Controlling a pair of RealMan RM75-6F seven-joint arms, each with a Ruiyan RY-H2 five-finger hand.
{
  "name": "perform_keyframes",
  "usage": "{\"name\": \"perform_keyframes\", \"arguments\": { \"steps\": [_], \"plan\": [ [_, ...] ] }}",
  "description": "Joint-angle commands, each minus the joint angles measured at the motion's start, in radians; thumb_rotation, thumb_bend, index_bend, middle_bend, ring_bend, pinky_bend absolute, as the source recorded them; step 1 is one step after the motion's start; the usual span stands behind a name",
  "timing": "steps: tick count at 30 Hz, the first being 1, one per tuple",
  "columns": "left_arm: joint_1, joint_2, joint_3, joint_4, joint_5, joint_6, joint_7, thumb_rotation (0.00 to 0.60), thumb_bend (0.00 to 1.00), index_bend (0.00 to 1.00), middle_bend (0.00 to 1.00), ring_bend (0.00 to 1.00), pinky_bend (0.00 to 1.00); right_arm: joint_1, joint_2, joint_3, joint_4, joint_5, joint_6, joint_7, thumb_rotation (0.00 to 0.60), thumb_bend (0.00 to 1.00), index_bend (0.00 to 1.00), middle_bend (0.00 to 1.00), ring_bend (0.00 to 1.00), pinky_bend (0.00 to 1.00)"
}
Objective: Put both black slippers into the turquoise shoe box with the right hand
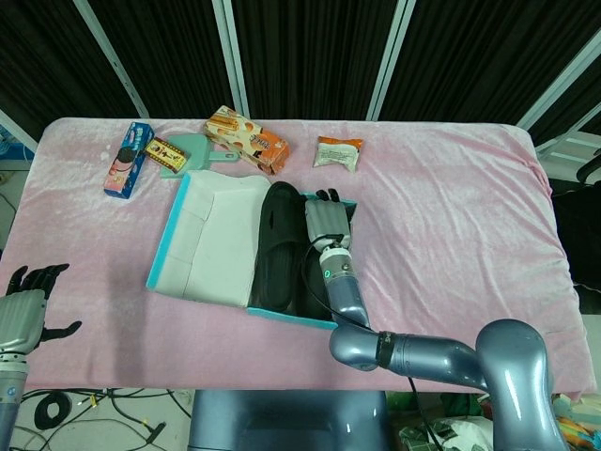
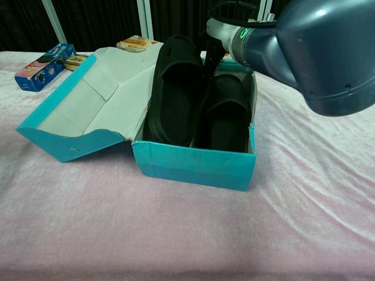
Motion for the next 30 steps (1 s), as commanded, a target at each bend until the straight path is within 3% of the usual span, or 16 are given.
{"name": "perform_keyframes", "arguments": {
  "steps": [1, 4, 6, 10, 13, 22, 27, 30],
  "plan": [
    [-0.001, 0.000, 0.000, 0.000, -0.001, -0.001, 0.001, 0.600, 0.00, 0.14, 0.16, 0.12, 0.04, 0.009, 0.009, -0.012, -0.007, 0.021, -0.014, -0.040, 0.600, 0.09, 0.48, 0.45, 0.14, 0.07],
    [-0.002, 0.000, -0.001, 0.000, -0.002, -0.002, 0.002, 0.600, 0.00, 0.14, 0.16, 0.12, 0.04, 0.010, 0.013, -0.023, -0.004, 0.031, -0.021, -0.064, 0.600, 0.09, 0.46, 0.43, 0.13, 0.07],
    [-0.002, -0.001, 0.000, 0.001, -0.002, -0.003, 0.001, 0.600, 0.00, 0.14, 0.16, 0.12, 0.04, 0.012, 0.022, -0.038, -0.004, 0.032, -0.026, -0.091, 0.600, 0.09, 0.38, 0.35, 0.09, 0.07],
    [-0.004, -0.001, 0.000, 0.001, -0.005, -0.007, 0.001, 0.600, 0.00, 0.14, 0.16, 0.12, 0.04, 0.010, 0.058, -0.062, -0.026, 0.027, -0.059, -0.128, 0.600, 0.09, 0.11, 0.12, 0.00, 0.07],
    [-0.005, -0.001, -0.001, 0.000, -0.004, -0.006, 0.002, 0.600, 0.00, 0.14, 0.16, 0.12, 0.04, 0.003, 0.098, -0.073, -0.059, 0.011, -0.084, -0.138, 0.600, 0.09, 0.01, 0.04, 0.00, 0.07],
    [-0.005, 0.002, 0.000, -0.011, 0.000, 0.001, 0.009, 0.600, 0.00, 0.14, 0.16, 0.12, 0.04, -0.022, 0.210, -0.126, -0.155, -0.041, -0.109, -0.155, 0.600, 0.07, 0.00, 0.00, 0.00, 0.05],
    [-0.003, 0.006, 0.000, -0.016, -0.002, 0.004, 0.011, 0.600, 0.00, 0.13, 0.16, 0.12, 0.03, -0.032, 0.330, -0.176, -0.255, -0.098, -0.141, -0.191, 0.600, 0.07, 0.00, 0.00, 0.00, 0.05],
    [-0.004, 0.005, -0.002, -0.017, -0.003, 0.004, 0.013, 0.600, 0.00, 0.13, 0.16, 0.12, 0.03, -0.029, 0.392, -0.194, -0.313, -0.084, -0.161, -0.206, 0.600, 0.01, 0.00, 0.00, 0.00, 0.05]
  ]
}}
